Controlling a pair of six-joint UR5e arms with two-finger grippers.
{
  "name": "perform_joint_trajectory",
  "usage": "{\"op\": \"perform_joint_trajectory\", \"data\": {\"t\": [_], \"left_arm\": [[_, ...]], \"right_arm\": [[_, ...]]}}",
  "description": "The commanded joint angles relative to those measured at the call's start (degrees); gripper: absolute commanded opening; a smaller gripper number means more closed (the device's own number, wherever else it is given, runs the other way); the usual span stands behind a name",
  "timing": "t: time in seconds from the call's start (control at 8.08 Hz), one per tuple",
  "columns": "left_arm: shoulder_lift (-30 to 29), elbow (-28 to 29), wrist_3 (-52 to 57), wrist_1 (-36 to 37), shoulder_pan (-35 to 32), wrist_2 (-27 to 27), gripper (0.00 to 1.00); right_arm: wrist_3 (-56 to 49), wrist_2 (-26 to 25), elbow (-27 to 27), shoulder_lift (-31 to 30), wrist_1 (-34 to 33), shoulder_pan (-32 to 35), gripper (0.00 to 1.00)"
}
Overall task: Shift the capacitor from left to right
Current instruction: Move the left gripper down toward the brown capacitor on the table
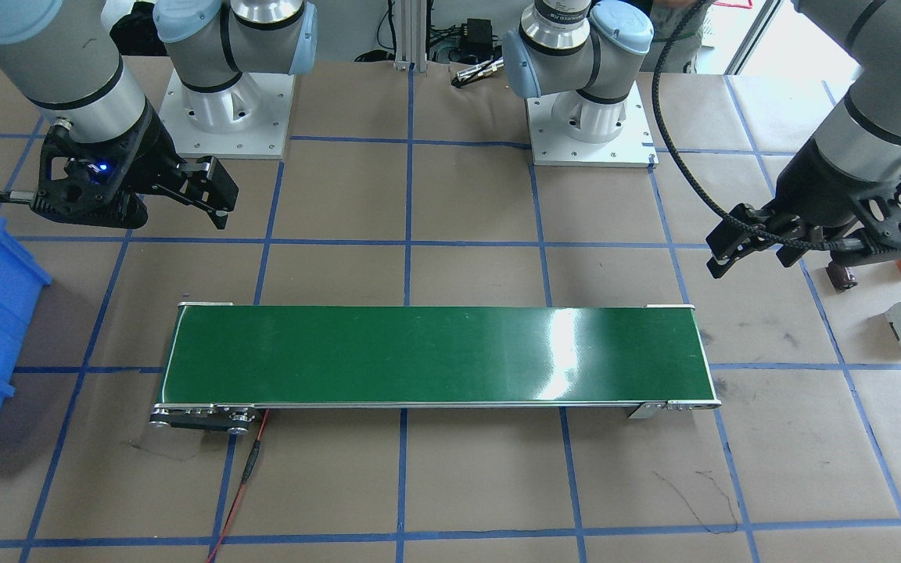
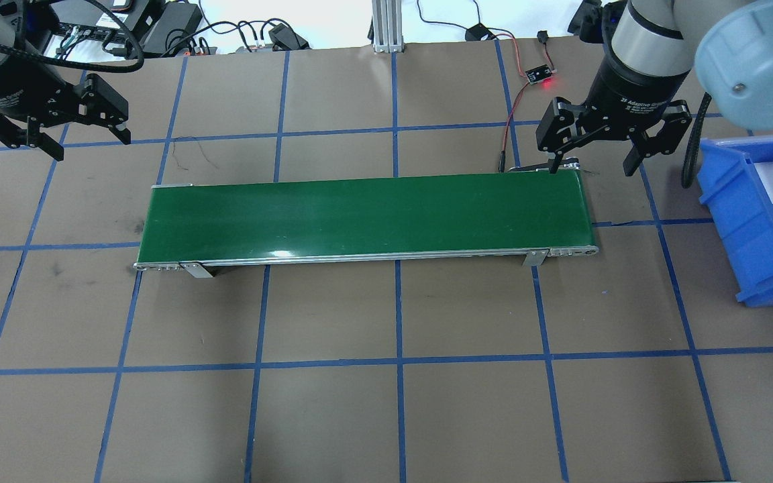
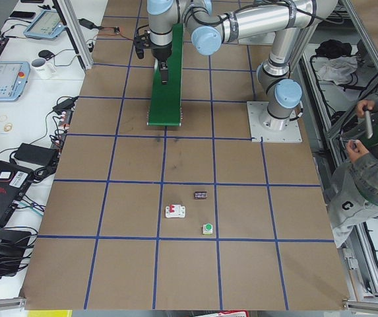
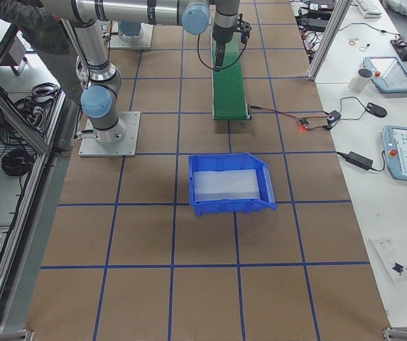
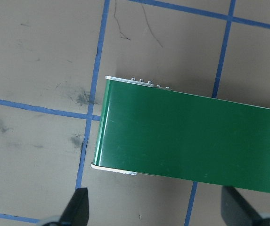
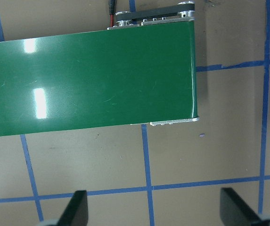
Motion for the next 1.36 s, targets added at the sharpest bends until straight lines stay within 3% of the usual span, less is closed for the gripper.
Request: {"op": "perform_joint_trajectory", "data": {"t": [0.0,0.37,0.87,1.24], "left_arm": [[-0.7,0.1,-0.1,0.1,2.0,-0.5,1.0],[-0.3,0.0,1.9,0.0,6.2,1.4,1.0],[-1.7,-3.1,27.9,3.0,24.4,3.1,1.0],[-3.2,-8.8,41.3,7.0,28.4,7.7,1.0]], "right_arm": [[0.1,0.0,0.0,0.0,0.0,0.0,1.0],[0.0,0.0,0.0,0.0,0.0,0.0,1.0],[-0.2,0.0,0.0,0.0,-0.1,-0.1,1.0],[-0.1,0.0,0.0,0.0,0.0,0.0,1.0]]}}
